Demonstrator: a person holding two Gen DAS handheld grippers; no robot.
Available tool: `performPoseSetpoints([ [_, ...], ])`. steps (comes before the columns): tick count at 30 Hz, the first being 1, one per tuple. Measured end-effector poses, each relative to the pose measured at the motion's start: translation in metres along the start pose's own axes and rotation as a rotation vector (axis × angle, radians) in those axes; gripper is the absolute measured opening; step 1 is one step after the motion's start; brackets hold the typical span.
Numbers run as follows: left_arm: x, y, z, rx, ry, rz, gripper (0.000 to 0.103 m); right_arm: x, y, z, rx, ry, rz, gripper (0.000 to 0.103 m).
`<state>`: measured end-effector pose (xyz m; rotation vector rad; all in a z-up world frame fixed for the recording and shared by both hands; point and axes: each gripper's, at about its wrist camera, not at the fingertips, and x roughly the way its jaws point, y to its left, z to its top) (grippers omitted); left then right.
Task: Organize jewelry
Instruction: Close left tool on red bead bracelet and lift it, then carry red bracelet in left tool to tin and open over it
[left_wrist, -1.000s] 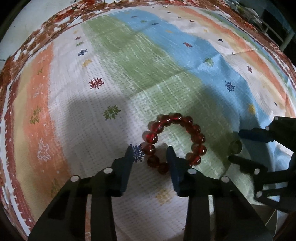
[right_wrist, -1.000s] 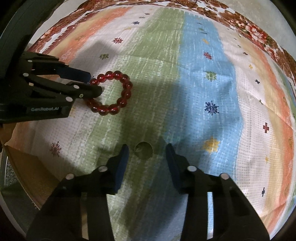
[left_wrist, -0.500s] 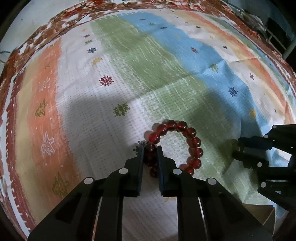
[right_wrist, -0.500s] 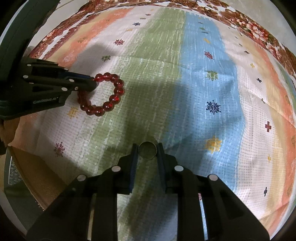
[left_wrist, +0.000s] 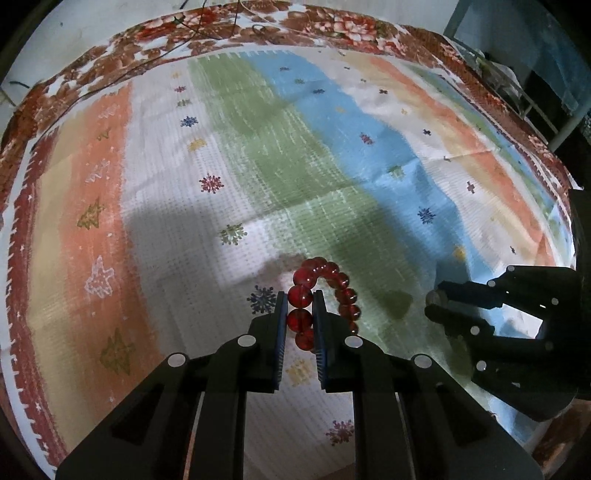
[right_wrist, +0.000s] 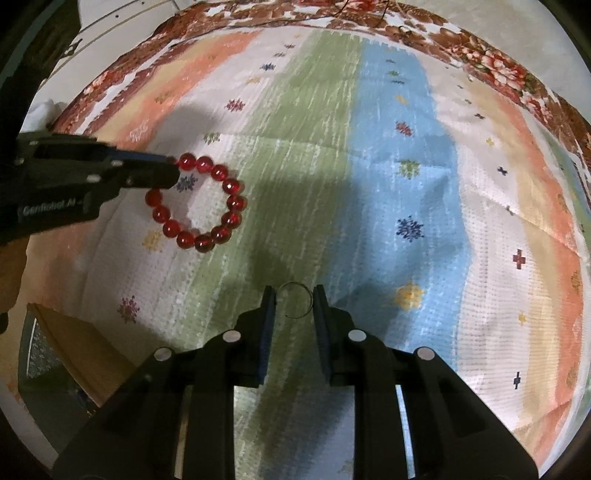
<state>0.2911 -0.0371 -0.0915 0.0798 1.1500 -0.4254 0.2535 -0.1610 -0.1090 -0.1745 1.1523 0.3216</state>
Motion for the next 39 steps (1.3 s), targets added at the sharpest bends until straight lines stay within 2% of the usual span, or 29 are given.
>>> performPoseSetpoints([
  [4,-0.014,-0.002,-0.003,-0.01,-0.034,-0.001,0.013,-0.005,0.001,0.002,0.005,-0.016,0.002,0.022],
  [11,-0.031,-0.005,-0.013,-0.015,-0.064,0.046,0.013,-0.014,0.005,0.003,0.014,-0.034,0.017,0.022],
  [17,-0.052,-0.006,-0.016,-0.03,-0.106,0.055,0.013,-0.032,0.008,0.004,0.019,-0.085,0.037,0.022],
  [27,-0.077,-0.006,-0.028,-0.084,-0.155,0.026,0.013,-0.058,0.014,0.002,0.015,-0.148,0.054,0.022],
  [34,-0.097,-0.007,-0.039,-0.102,-0.19,0.012,0.013,-0.089,0.032,-0.007,-0.027,-0.223,0.059,0.022],
  [39,-0.113,-0.01,-0.045,-0.121,-0.219,-0.037,0.013,-0.107,0.04,-0.014,-0.038,-0.257,0.069,0.022],
])
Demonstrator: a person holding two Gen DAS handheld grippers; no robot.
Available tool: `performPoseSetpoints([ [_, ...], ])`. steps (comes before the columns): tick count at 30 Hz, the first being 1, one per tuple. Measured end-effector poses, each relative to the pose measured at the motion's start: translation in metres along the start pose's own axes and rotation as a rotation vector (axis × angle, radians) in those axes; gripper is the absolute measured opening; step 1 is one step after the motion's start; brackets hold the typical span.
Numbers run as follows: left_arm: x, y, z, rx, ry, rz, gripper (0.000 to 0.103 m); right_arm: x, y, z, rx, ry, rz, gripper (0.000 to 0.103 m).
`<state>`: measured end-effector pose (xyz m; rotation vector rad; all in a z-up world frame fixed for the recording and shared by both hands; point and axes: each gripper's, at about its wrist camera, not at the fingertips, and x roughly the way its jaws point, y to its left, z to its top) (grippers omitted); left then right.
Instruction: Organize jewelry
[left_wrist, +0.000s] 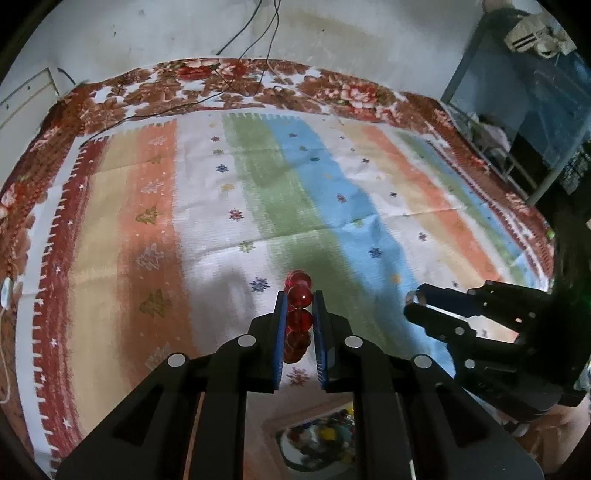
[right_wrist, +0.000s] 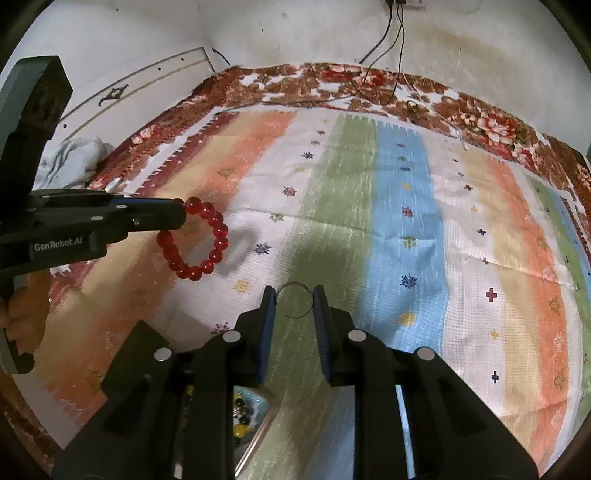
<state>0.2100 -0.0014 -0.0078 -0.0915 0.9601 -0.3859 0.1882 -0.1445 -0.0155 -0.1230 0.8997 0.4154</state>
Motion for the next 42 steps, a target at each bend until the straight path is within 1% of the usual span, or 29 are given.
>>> performPoseSetpoints([
  [11,-0.032,-0.014,-0.019,0.014,-0.049,-0.049,0.013,-0.018,0.015,-0.01,-0.01,-0.014,0.026,0.022],
  [14,-0.04,-0.018,-0.026,0.02,-0.055,-0.073,0.013,-0.024,0.018,-0.016,-0.01,-0.02,0.033,0.022],
  [20,-0.052,-0.028,-0.042,0.035,-0.064,-0.091,0.013,-0.032,0.025,-0.027,-0.005,-0.02,0.048,0.022],
  [23,-0.057,-0.03,-0.051,0.042,-0.061,-0.111,0.013,-0.036,0.03,-0.033,-0.007,-0.022,0.057,0.022],
  [28,-0.064,-0.03,-0.068,0.04,-0.057,-0.123,0.013,-0.04,0.038,-0.046,-0.015,-0.015,0.068,0.022],
  [36,-0.062,-0.035,-0.09,0.062,-0.013,-0.125,0.013,-0.044,0.042,-0.06,-0.008,0.002,0.088,0.022],
  [37,-0.061,-0.035,-0.091,0.064,-0.007,-0.13,0.013,-0.044,0.042,-0.061,-0.007,0.003,0.089,0.023],
  [38,-0.062,-0.035,-0.092,0.065,-0.008,-0.13,0.014,-0.045,0.042,-0.061,-0.007,0.002,0.086,0.032],
  [39,-0.063,-0.034,-0.093,0.062,-0.015,-0.124,0.016,-0.046,0.041,-0.062,-0.005,-0.002,0.079,0.038],
  [40,-0.065,-0.033,-0.093,0.056,-0.021,-0.12,0.019,-0.046,0.04,-0.062,-0.002,-0.005,0.073,0.047],
  [42,-0.066,-0.031,-0.094,0.051,-0.029,-0.103,0.02,-0.048,0.038,-0.063,0.002,-0.009,0.055,0.048],
])
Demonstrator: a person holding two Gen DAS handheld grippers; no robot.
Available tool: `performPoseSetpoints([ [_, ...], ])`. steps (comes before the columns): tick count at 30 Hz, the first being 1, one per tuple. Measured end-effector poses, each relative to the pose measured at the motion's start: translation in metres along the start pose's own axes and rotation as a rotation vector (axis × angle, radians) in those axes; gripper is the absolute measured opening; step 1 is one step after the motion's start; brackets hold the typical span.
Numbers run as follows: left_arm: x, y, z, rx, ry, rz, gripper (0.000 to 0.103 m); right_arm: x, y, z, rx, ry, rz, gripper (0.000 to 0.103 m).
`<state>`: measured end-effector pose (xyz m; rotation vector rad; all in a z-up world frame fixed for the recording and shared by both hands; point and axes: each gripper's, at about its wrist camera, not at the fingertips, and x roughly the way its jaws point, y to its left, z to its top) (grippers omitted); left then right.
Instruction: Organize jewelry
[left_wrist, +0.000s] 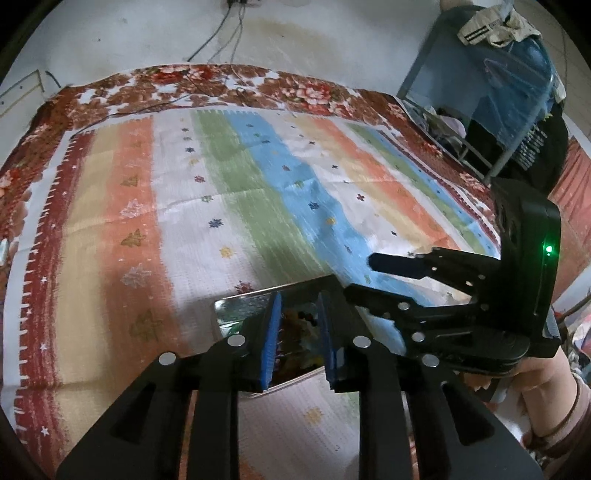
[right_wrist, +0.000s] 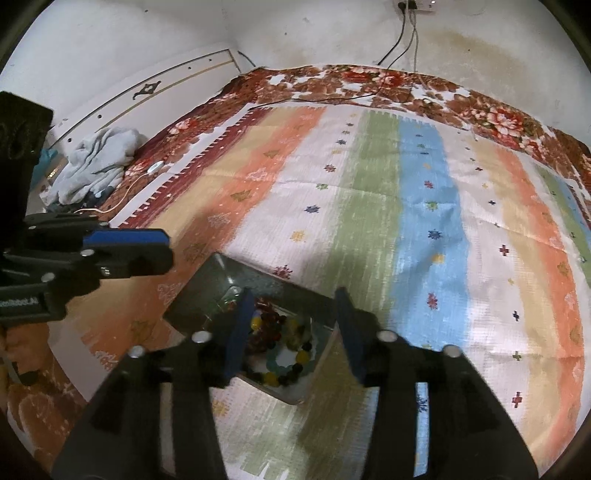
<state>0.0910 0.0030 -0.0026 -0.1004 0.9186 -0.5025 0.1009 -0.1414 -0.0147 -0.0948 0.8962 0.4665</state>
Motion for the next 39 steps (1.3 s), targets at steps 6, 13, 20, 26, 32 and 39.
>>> performPoseSetpoints([
  [6,-0.002,0.0,-0.008,0.029,-0.012,0.129,0.048,-0.005,-0.009,-0.001,0.028,-0.022,-0.035,0.056],
  [13,-0.01,-0.002,-0.018,0.053,-0.027,0.155,0.079,-0.012,-0.015,-0.002,0.047,-0.05,-0.077,0.072],
  [20,-0.013,-0.003,-0.028,0.059,-0.035,0.186,0.096,-0.022,-0.02,-0.009,0.058,-0.081,-0.113,0.091],
  [26,-0.02,-0.006,-0.037,0.065,-0.065,0.209,0.097,-0.027,-0.021,-0.017,0.061,-0.08,-0.077,0.098],
  [32,-0.028,-0.007,-0.042,0.06,-0.096,0.222,0.097,-0.031,-0.012,-0.026,0.027,-0.073,-0.026,0.098],
  [39,-0.033,-0.013,-0.054,0.072,-0.115,0.251,0.097,-0.043,0.001,-0.042,-0.03,-0.093,-0.014,0.098],
])
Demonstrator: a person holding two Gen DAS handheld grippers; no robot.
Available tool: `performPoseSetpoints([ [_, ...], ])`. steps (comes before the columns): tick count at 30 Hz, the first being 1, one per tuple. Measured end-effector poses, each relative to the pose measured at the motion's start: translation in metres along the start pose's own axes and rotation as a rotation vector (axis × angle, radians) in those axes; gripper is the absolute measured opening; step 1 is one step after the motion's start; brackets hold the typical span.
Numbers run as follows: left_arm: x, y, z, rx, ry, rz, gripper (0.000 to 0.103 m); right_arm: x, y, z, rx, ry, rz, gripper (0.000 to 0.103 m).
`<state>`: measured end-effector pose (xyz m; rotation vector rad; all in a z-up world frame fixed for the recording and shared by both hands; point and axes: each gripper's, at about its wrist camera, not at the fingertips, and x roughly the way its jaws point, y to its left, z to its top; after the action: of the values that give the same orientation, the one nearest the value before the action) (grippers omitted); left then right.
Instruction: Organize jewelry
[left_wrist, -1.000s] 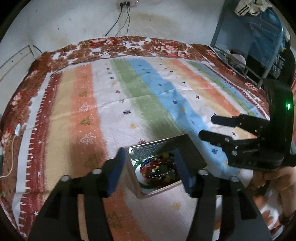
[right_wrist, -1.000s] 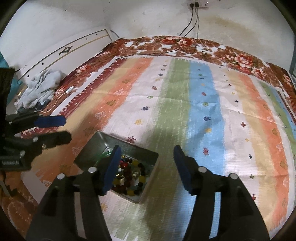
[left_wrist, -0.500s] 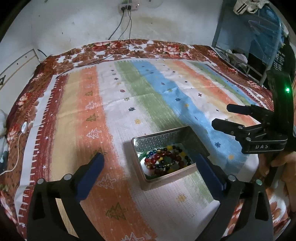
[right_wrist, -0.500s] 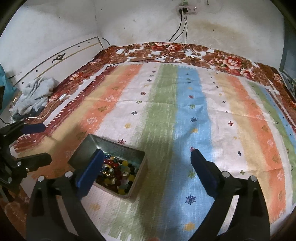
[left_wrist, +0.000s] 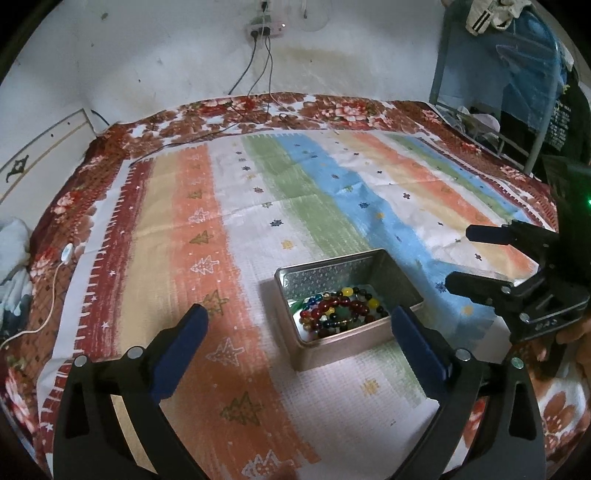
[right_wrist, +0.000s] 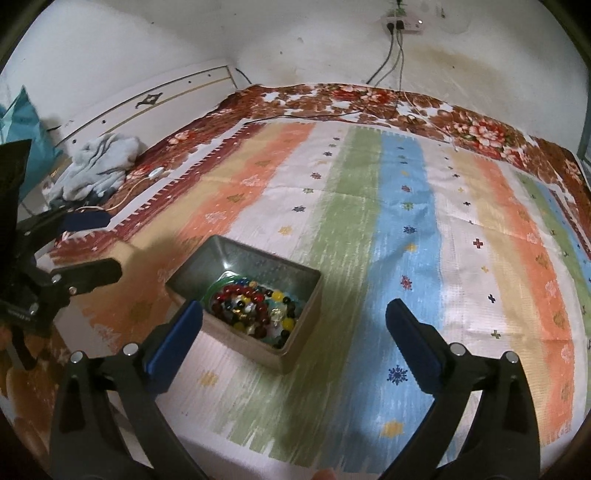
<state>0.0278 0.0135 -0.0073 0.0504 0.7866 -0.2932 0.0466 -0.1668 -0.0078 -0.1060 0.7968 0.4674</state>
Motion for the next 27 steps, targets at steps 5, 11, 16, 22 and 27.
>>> performPoseSetpoints([
  [5,-0.01,-0.004,-0.005,-0.003,-0.036,0.013,0.097,-0.015,0.006,-0.006,-0.005,-0.054,0.03,0.098],
  [11,-0.016,-0.007,-0.009,-0.002,-0.068,0.042,0.097,-0.023,0.016,-0.012,-0.032,-0.073,0.042,0.098],
  [16,-0.018,-0.012,-0.008,0.022,-0.078,0.052,0.097,-0.023,0.017,-0.014,-0.022,-0.068,0.041,0.098],
  [22,-0.019,-0.014,-0.009,0.028,-0.086,0.054,0.097,-0.019,0.014,-0.014,-0.011,-0.051,0.04,0.098],
  [27,-0.022,-0.008,-0.009,-0.008,-0.104,0.035,0.097,-0.016,0.012,-0.013,-0.01,-0.042,0.037,0.098],
])
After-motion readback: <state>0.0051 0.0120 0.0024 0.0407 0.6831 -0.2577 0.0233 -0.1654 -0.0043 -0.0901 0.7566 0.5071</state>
